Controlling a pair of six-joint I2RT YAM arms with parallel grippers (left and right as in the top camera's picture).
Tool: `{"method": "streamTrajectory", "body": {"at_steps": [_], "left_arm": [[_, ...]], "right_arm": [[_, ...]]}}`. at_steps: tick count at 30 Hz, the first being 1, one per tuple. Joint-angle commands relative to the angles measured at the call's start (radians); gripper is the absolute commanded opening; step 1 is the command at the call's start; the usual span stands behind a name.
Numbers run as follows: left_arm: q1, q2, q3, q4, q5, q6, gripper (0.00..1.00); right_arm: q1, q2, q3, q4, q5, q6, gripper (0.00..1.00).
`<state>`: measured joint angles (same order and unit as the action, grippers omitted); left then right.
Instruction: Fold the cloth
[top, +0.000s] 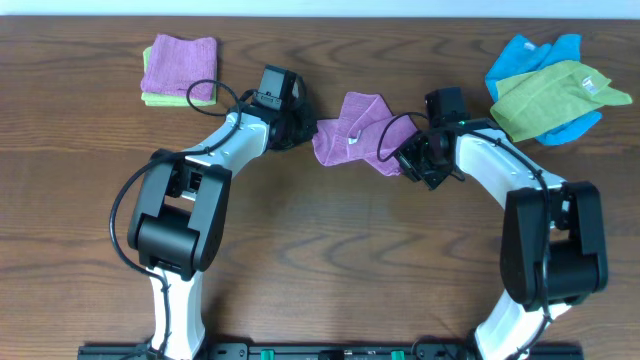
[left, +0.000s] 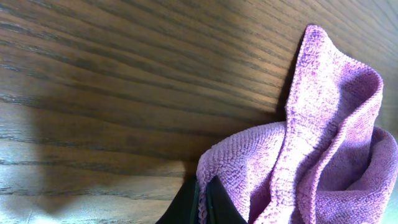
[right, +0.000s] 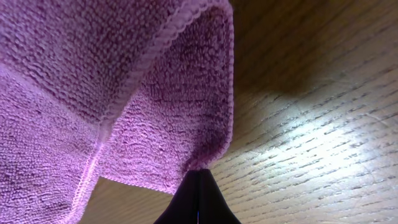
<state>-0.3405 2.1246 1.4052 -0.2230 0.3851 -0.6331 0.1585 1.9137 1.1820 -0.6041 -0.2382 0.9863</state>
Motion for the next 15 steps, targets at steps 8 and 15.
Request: {"method": "streamTrajectory", "body": {"at_steps": [8, 15], "left_arm": [[0.007, 0.013, 0.012, 0.016, 0.0, -0.011, 0.06], [0.007, 0.013, 0.012, 0.022, 0.001, -0.011, 0.06]], "right_arm": [[0.006, -0.023, -0.002, -0.002, -0.033, -0.056, 0.99], [0.006, -0.023, -0.002, 0.002, -0.042, 0.025, 0.67]]}}
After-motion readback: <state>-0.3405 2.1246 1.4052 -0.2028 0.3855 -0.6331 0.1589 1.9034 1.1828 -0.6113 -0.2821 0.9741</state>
